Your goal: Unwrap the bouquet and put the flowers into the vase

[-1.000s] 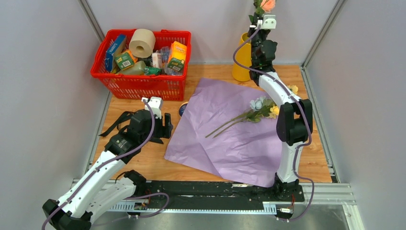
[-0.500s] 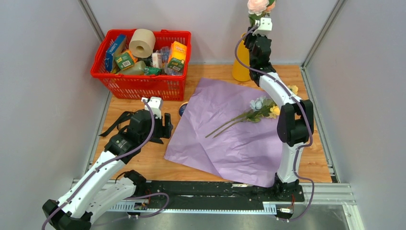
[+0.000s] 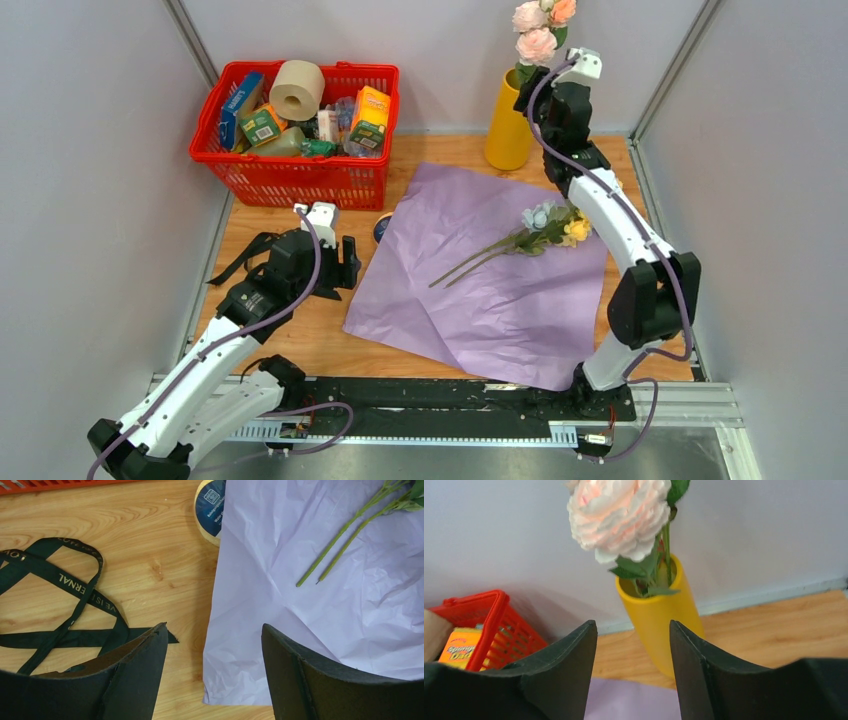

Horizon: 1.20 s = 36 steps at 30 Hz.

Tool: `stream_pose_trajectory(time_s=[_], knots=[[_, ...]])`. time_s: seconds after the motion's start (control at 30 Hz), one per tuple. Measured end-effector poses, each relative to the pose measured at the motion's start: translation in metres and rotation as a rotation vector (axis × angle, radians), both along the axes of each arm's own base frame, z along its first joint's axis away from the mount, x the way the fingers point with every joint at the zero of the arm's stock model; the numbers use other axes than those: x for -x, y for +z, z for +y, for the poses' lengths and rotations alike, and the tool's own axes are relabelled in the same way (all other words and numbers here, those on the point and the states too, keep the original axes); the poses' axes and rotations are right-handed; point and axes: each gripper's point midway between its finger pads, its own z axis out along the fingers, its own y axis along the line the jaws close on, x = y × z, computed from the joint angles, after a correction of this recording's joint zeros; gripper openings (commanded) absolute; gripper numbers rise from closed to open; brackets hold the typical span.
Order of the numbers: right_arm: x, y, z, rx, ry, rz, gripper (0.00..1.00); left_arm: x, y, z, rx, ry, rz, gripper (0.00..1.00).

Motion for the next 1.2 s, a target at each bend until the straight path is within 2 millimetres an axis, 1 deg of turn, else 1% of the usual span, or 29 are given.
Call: stream_pose_trajectory(time_s=[0.17,0.23,0.3,0.33,0.4,0.57,0.63,0.77,0.87,0.97,1.1,1.2], knots=[[0.040,-0.010,0.008,-0.162,0.062,0.085,0.54,0.000,0.000,0.000,0.000,0.000,0.000,0.77],[0.061,-0.024,0.012,-0.232,0.089,0.131,0.50,0.000,0.000,0.000,0.000,0.001,0.000,0.77],[0.080,-0.042,0.016,-0.306,0.103,0.183,0.48,0.000,0.000,0.000,0.000,0.000,0.000,0.77],[0.089,-0.054,0.018,-0.350,0.106,0.211,0.47,0.000,0.000,0.000,0.000,0.000,-0.001,0.77],[0.106,-0.084,0.021,-0.424,0.099,0.293,0.47,0.000,0.000,0.000,0.001,0.000,-0.001,0.77],[0.135,-0.164,0.028,-0.527,0.058,0.510,0.47,0.000,0.000,0.000,0.001,0.000,-0.002,0.77],[0.147,-0.191,0.030,-0.560,0.029,0.588,0.47,0.000,0.000,0.000,0.001,0.001,-0.002,0.77],[0.160,-0.223,0.039,-0.621,-0.018,0.691,0.47,0.000,0.000,0.001,-0.002,0.005,-0.003,0.77],[0.163,-0.242,0.049,-0.643,-0.037,0.747,0.42,0.000,0.001,0.001,-0.003,0.007,-0.004,0.77],[0.170,-0.264,0.058,-0.655,-0.065,0.813,0.40,0.000,0.001,0.001,-0.002,0.007,-0.005,0.77],[0.184,-0.286,0.058,-0.660,-0.114,0.866,0.38,0.000,0.001,0.001,-0.002,0.007,-0.005,0.77],[0.191,-0.298,0.052,-0.655,-0.167,0.882,0.37,0.000,0.001,0.001,-0.002,0.007,-0.004,0.77]])
